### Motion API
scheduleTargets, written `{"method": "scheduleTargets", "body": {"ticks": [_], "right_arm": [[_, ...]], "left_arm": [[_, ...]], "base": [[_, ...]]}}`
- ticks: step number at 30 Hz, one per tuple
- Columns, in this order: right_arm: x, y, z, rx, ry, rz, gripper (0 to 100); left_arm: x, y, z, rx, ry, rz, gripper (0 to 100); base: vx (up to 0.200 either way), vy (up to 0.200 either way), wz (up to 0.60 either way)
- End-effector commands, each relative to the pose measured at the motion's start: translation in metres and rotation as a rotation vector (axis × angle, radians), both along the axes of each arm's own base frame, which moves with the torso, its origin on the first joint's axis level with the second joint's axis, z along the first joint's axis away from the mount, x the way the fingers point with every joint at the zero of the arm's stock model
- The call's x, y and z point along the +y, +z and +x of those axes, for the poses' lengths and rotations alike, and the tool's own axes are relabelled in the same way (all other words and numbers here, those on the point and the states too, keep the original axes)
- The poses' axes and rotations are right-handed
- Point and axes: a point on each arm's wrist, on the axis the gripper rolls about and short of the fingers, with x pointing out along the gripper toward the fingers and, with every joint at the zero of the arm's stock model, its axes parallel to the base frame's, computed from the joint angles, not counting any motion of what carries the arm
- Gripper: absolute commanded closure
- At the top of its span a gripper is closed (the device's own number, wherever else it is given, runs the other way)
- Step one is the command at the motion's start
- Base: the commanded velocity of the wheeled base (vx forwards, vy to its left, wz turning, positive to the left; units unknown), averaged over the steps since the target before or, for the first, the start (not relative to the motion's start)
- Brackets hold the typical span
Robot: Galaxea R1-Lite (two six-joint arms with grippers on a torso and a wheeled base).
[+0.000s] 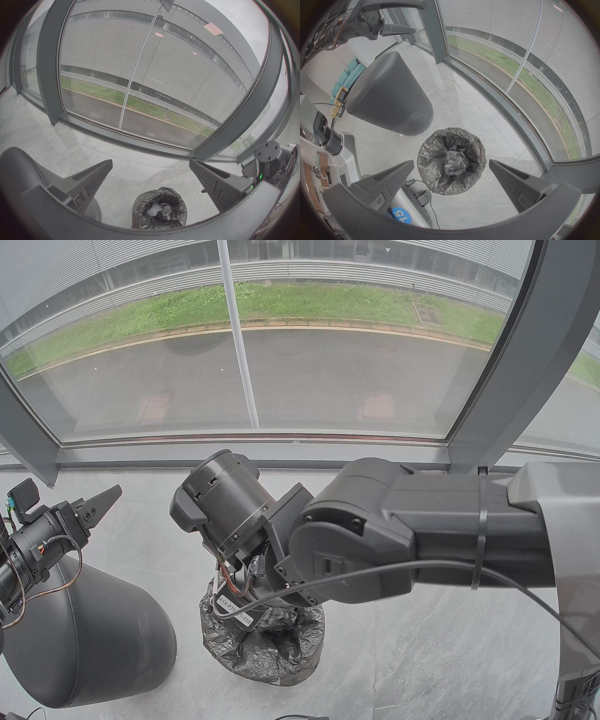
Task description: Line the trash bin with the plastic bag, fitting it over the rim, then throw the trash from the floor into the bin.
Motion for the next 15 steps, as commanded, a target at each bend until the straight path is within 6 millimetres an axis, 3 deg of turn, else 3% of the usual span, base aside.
{"method": "scheduleTargets", "body": {"ticks": [1,8,15], "right_arm": [[0.002,-0.005,0.0,0.005,0.001,-0.011,0],[0.004,-0.015,0.005,0.019,-0.005,-0.023,0],[0.019,-0.039,0.018,0.024,-0.049,0.047,0]], "left_arm": [[0.0,0.001,-0.001,-0.004,0.0,0.0,0],[0.0,0.0,-0.001,-0.002,0.0,0.0,0],[0.0,0.001,-0.002,-0.009,0.0,-0.001,0]], "base": [[0.0,0.0,0.0],[0.0,0.0,0.0],[0.0,0.0,0.0]]}}
